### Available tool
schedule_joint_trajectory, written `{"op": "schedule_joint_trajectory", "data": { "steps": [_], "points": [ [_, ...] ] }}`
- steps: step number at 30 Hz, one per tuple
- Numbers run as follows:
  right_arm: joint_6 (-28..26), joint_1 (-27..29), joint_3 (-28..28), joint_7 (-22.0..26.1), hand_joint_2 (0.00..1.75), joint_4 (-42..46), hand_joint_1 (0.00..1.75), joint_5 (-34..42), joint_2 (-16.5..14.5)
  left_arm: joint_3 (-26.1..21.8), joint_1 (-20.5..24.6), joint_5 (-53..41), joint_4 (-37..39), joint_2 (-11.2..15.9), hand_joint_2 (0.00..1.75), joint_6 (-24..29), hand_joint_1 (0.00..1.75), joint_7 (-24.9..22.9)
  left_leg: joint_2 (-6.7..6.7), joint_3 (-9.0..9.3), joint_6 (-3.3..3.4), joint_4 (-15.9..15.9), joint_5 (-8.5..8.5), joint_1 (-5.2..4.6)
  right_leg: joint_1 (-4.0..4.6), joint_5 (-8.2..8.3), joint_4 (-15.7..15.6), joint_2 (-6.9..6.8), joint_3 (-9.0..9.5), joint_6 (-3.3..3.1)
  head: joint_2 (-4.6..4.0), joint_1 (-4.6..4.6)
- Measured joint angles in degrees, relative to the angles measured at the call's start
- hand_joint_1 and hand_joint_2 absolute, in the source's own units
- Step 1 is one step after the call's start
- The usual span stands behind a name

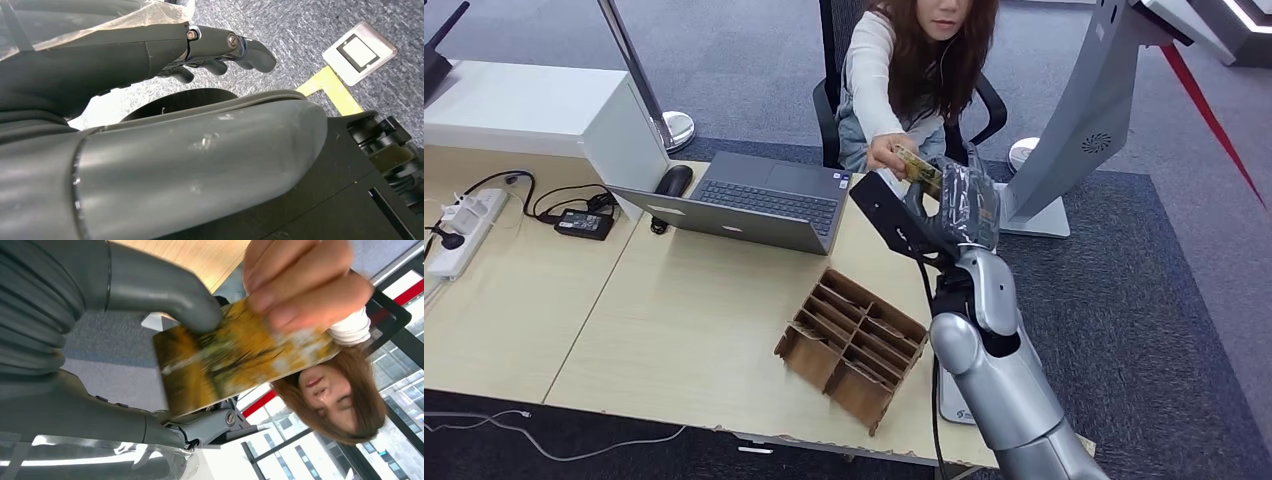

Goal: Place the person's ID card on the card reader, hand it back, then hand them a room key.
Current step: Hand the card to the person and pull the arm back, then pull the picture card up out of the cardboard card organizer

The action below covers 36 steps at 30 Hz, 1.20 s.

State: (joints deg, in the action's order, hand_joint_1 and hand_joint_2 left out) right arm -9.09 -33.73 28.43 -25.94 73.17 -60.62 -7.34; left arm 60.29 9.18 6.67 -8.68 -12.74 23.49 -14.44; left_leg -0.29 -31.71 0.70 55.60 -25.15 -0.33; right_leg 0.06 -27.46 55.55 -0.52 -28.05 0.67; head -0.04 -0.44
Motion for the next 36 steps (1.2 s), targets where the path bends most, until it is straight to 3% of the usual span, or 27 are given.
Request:
{"op": "schedule_joint_trajectory", "data": {
  "steps": [6, 11, 24, 33, 36],
  "points": [
    [-1.29, 0.27, 1.45, 2.19, 1.75, -0.8, 0.0, 1.87, -0.5, -0.23, -0.08, 0.02, 0.0, -0.01, 0.0, 1.06, 0.0, 0.59, 0.02, 0.0, 0.01, 0.0, -0.01, -0.02, -0.02, -0.01, -0.02, 0.01, -0.04, 0.0, 0.0, 0.0],
    [-1.89, 3.88, 3.47, 3.7, 1.75, 3.88, 0.0, 2.45, -0.16, -0.42, -0.13, 0.13, 0.0, 0.07, 0.0, 0.55, 0.0, 2.14, 0.05, 0.03, 0.01, 0.01, -0.01, 0.0, -0.02, 0.0, -0.02, 0.03, -0.05, -0.01, 0.0, 0.0],
    [-4.44, 21.51, 5.04, 9.13, 1.75, 22.59, 0.0, 1.16, 5.34, -1.13, -0.22, 0.13, 0.0, -0.17, 0.0, 0.13, 0.0, 3.3, 0.08, 0.05, 0.01, 0.01, -0.04, 0.0, -0.03, -0.01, -0.05, 0.05, -0.09, -0.02, 0.0, 0.01],
    [-7.48, 31.68, 3.78, 15.78, 1.75, 25.13, 0.01, 3.1, 7.43, 0.24, 0.05, 0.11, 0.0, -0.5, 0.0, -1.94, 0.0, 1.56, 0.1, 0.05, 0.01, 0.0, -0.04, 0.0, -0.03, -0.01, -0.06, 0.06, -0.07, -0.02, 0.0, 0.04],
    [-7.56, 33.14, 3.86, 16.42, 1.75, 25.04, 0.12, 3.1, 7.68, 1.13, 0.2, 0.12, 0.0, -0.55, 0.0, -2.39, 0.0, 0.56, 0.12, 0.05, 0.01, 0.0, -0.04, 0.01, -0.02, -0.01, -0.05, 0.06, -0.07, -0.02, 0.0, 0.04]
  ]
}}
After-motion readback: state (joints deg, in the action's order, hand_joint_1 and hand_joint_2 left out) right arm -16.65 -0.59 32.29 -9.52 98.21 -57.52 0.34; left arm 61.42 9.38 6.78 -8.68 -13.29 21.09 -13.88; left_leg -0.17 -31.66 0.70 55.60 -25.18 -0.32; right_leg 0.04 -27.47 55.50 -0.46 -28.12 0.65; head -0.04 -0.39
